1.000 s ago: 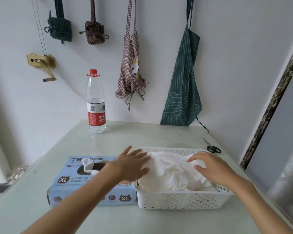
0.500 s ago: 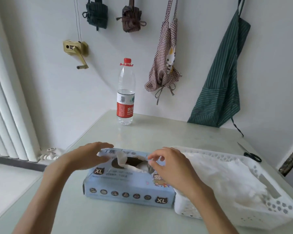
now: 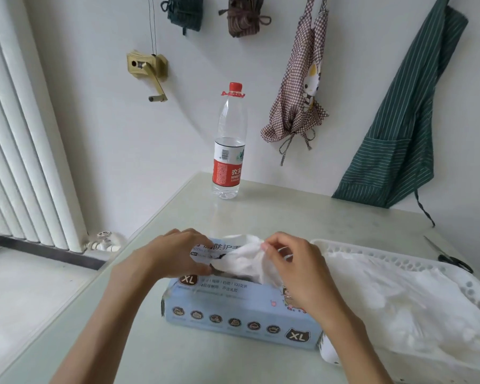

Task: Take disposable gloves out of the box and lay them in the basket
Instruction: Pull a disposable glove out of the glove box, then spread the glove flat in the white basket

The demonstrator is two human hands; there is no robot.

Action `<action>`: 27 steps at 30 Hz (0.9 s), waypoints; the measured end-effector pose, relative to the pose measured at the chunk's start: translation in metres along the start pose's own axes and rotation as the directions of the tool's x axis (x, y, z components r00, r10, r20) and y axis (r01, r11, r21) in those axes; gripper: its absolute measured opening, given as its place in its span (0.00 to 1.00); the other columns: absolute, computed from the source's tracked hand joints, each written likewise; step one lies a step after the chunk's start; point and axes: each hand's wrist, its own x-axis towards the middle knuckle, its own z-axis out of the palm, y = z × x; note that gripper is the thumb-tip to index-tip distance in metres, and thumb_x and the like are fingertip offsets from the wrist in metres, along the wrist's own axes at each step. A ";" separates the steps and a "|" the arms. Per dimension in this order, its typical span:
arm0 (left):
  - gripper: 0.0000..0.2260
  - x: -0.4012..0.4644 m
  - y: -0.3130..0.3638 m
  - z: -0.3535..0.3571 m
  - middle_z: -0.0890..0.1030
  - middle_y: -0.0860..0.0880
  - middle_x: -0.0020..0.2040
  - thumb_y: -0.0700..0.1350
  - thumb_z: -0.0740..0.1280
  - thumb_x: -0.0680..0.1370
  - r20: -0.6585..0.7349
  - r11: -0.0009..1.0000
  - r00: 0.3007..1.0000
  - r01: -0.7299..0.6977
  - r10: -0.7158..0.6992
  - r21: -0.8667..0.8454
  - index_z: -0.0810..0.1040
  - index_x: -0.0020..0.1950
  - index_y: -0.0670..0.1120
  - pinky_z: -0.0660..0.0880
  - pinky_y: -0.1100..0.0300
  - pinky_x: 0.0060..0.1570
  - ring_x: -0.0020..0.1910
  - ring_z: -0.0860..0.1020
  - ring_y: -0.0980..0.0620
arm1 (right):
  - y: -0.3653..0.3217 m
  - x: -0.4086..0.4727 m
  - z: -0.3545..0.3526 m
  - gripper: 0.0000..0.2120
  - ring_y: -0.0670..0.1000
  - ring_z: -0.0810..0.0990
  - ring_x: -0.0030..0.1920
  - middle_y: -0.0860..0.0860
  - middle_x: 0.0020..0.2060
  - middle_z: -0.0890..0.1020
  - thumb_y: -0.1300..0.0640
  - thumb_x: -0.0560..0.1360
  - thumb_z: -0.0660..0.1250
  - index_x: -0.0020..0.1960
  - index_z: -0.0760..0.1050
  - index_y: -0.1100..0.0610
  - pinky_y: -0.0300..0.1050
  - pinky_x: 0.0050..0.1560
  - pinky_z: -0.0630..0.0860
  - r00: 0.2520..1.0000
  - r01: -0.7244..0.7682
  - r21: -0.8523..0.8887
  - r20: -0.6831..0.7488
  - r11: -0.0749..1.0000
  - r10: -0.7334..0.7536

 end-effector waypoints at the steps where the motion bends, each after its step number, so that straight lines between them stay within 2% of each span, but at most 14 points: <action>1: 0.26 0.000 0.002 -0.001 0.67 0.56 0.71 0.57 0.67 0.75 -0.017 1.000 1.000 -0.001 0.002 0.029 0.65 0.72 0.56 0.63 0.54 0.66 0.68 0.64 0.52 | 0.001 0.002 -0.003 0.09 0.40 0.79 0.41 0.40 0.38 0.81 0.47 0.78 0.63 0.41 0.77 0.47 0.42 0.45 0.77 1.000 0.007 0.042 -0.015 0.999 -0.006; 4: 0.35 -0.003 0.008 -0.005 0.60 0.56 0.76 0.56 0.70 0.73 -0.106 0.996 0.990 -0.085 0.089 0.036 0.57 0.76 0.55 0.57 0.54 0.71 0.73 0.58 0.54 | 0.001 0.002 -0.013 0.09 0.39 0.79 0.43 0.40 0.40 0.82 0.48 0.79 0.62 0.44 0.80 0.48 0.41 0.48 0.76 0.999 0.014 0.094 0.030 0.995 -0.017; 6: 0.41 -0.006 0.014 -0.009 0.54 0.59 0.77 0.53 0.73 0.71 -0.131 0.962 0.964 -0.245 0.229 -0.117 0.51 0.76 0.59 0.54 0.59 0.73 0.75 0.53 0.59 | 0.003 0.001 -0.016 0.10 0.38 0.78 0.43 0.40 0.41 0.83 0.48 0.79 0.62 0.46 0.81 0.49 0.41 0.49 0.75 0.998 0.002 0.095 0.058 0.995 -0.007; 8: 0.42 -0.009 0.024 -0.011 0.57 0.65 0.74 0.51 0.76 0.69 -0.120 0.902 0.936 -0.352 0.332 -0.251 0.53 0.75 0.64 0.55 0.66 0.70 0.72 0.56 0.66 | 0.003 0.002 -0.014 0.11 0.38 0.79 0.44 0.41 0.42 0.83 0.49 0.79 0.62 0.47 0.82 0.49 0.42 0.50 0.76 0.997 -0.019 0.090 0.072 0.996 0.013; 10: 0.37 -0.006 0.033 -0.008 0.66 0.67 0.69 0.52 0.76 0.69 -0.152 0.880 0.924 -0.380 0.350 -0.285 0.60 0.73 0.63 0.62 0.68 0.66 0.66 0.65 0.68 | 0.001 0.003 -0.010 0.12 0.39 0.80 0.44 0.42 0.42 0.84 0.49 0.79 0.62 0.48 0.83 0.51 0.43 0.52 0.77 0.997 -0.014 0.087 0.076 0.996 0.007; 12: 0.23 -0.002 0.040 -0.004 0.77 0.64 0.59 0.50 0.74 0.70 -0.245 0.880 0.914 -0.386 0.323 -0.278 0.74 0.64 0.58 0.73 0.65 0.56 0.57 0.75 0.67 | -0.003 0.002 -0.008 0.12 0.38 0.80 0.44 0.42 0.42 0.84 0.48 0.78 0.62 0.49 0.83 0.50 0.42 0.51 0.77 0.998 0.002 0.101 0.067 0.995 -0.009; 14: 0.10 0.001 0.041 -0.003 0.82 0.61 0.47 0.44 0.72 0.71 -0.332 0.901 0.906 -0.353 0.262 -0.253 0.81 0.51 0.55 0.77 0.63 0.47 0.46 0.80 0.65 | -0.003 0.001 -0.016 0.10 0.37 0.80 0.45 0.40 0.43 0.84 0.45 0.76 0.65 0.49 0.82 0.47 0.38 0.49 0.77 0.996 -0.018 0.142 0.095 0.990 0.004; 15: 0.08 0.003 0.039 -0.002 0.83 0.61 0.44 0.43 0.71 0.71 -0.363 0.912 0.904 -0.327 0.225 -0.249 0.82 0.47 0.55 0.78 0.61 0.47 0.44 0.80 0.64 | -0.003 0.000 -0.021 0.10 0.37 0.79 0.46 0.38 0.45 0.82 0.42 0.73 0.68 0.51 0.81 0.44 0.37 0.48 0.76 0.989 -0.049 0.155 0.148 0.987 0.025; 16: 0.07 0.004 0.036 -0.002 0.83 0.60 0.42 0.44 0.71 0.72 -0.386 0.918 0.902 -0.303 0.191 -0.255 0.82 0.46 0.55 0.79 0.58 0.49 0.43 0.81 0.64 | -0.001 -0.001 -0.025 0.14 0.36 0.77 0.49 0.37 0.48 0.80 0.40 0.69 0.71 0.53 0.77 0.42 0.37 0.48 0.76 0.977 -0.081 0.120 0.208 0.989 0.055; 18: 0.02 0.005 0.031 -0.003 0.83 0.60 0.40 0.47 0.70 0.74 -0.400 0.911 0.906 -0.276 0.140 -0.306 0.82 0.45 0.55 0.79 0.54 0.49 0.41 0.81 0.63 | 0.004 -0.003 -0.029 0.24 0.37 0.73 0.52 0.36 0.51 0.75 0.37 0.64 0.74 0.55 0.71 0.42 0.38 0.50 0.73 0.962 -0.079 -0.073 0.257 0.994 0.095; 20: 0.01 0.003 0.027 -0.006 0.83 0.60 0.37 0.50 0.70 0.74 -0.378 0.899 0.920 -0.247 0.101 -0.361 0.81 0.43 0.55 0.79 0.52 0.49 0.39 0.81 0.63 | 0.003 -0.005 -0.023 0.22 0.39 0.71 0.51 0.38 0.50 0.74 0.38 0.64 0.74 0.52 0.70 0.44 0.37 0.49 0.70 0.974 -0.010 -0.226 0.220 0.974 0.061; 22: 0.03 0.001 0.021 -0.010 0.83 0.61 0.37 0.50 0.70 0.74 -0.351 0.920 0.933 -0.206 0.081 -0.333 0.79 0.41 0.59 0.79 0.54 0.49 0.39 0.81 0.64 | 0.001 -0.004 -0.016 0.13 0.41 0.73 0.47 0.40 0.46 0.76 0.41 0.69 0.72 0.48 0.75 0.46 0.32 0.42 0.68 0.984 0.027 -0.258 0.176 0.966 0.019; 24: 0.06 -0.001 0.014 -0.013 0.82 0.62 0.39 0.49 0.70 0.74 -0.305 0.950 0.949 -0.163 0.077 -0.267 0.78 0.40 0.61 0.79 0.55 0.51 0.41 0.80 0.65 | 0.002 -0.002 -0.015 0.06 0.40 0.75 0.44 0.39 0.42 0.80 0.45 0.72 0.71 0.45 0.79 0.46 0.31 0.38 0.69 0.992 0.004 -0.205 0.124 0.979 0.022; 27: 0.08 -0.004 0.000 -0.018 0.81 0.64 0.43 0.48 0.72 0.73 -0.268 0.967 0.962 -0.116 0.053 -0.225 0.77 0.43 0.62 0.77 0.55 0.55 0.44 0.79 0.67 | 0.010 0.003 -0.020 0.02 0.39 0.79 0.42 0.40 0.38 0.83 0.50 0.72 0.72 0.41 0.82 0.46 0.42 0.47 0.78 0.991 -0.037 -0.013 0.125 0.999 0.038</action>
